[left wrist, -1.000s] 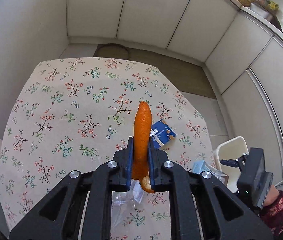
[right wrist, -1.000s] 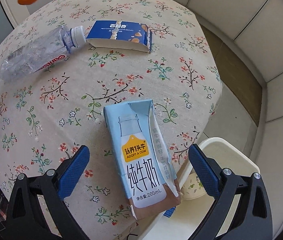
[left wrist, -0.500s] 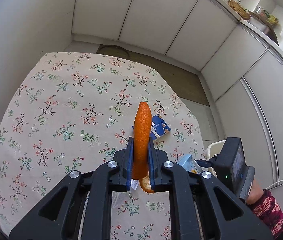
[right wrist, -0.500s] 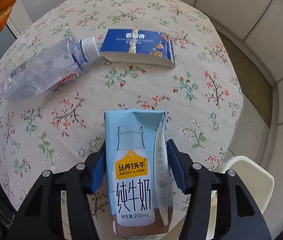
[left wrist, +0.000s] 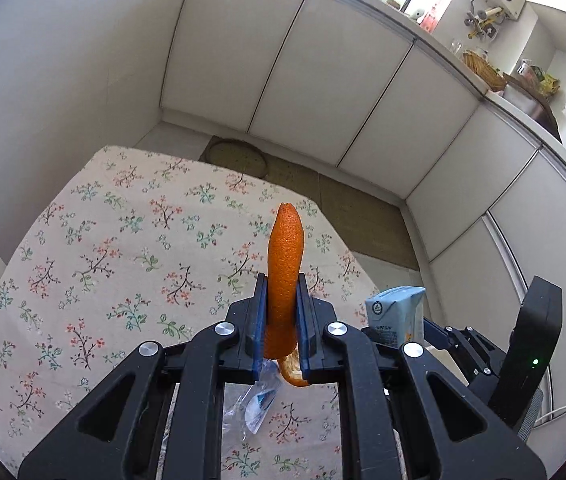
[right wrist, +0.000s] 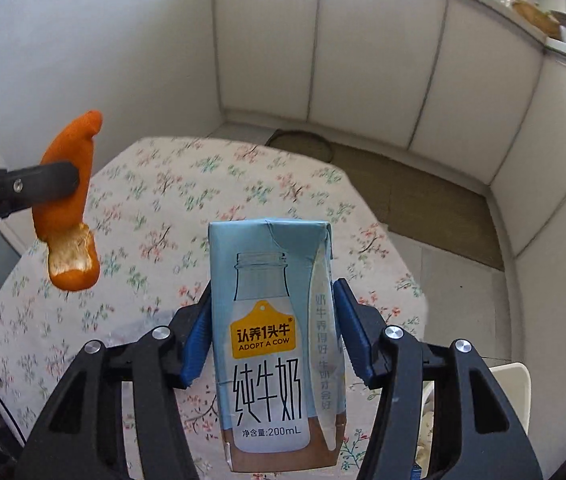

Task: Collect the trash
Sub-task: 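Lift the peel and light-blue milk carton and carry them toward the bin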

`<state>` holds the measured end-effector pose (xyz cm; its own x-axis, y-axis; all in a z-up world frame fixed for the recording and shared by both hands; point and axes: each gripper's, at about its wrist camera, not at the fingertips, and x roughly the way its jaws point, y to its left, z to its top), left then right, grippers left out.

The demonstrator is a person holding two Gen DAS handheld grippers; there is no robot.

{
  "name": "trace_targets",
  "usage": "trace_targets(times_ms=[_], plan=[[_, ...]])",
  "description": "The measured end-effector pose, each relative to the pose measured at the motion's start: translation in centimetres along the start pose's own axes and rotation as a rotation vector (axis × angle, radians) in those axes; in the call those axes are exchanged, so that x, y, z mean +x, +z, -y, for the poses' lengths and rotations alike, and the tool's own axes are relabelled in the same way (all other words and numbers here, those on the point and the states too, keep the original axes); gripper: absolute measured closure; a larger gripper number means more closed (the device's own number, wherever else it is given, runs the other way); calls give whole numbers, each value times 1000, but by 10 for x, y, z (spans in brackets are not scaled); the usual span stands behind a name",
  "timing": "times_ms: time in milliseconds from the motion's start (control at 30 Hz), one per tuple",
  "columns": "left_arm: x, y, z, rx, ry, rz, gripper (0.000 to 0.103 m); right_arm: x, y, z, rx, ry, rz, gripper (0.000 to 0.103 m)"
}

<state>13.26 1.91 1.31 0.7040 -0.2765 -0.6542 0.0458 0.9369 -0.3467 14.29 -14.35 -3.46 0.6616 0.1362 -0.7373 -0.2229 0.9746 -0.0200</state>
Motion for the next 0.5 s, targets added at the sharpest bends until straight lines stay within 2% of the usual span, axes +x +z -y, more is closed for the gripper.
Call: trace_targets(times_ms=[267,500], plan=[[-28,7,47,49,-41,185,91,-53,6,43,160,-225,199,47],[-31,-3,91,103,-127,213,91,-99,-10,85,245,-362,330,47]])
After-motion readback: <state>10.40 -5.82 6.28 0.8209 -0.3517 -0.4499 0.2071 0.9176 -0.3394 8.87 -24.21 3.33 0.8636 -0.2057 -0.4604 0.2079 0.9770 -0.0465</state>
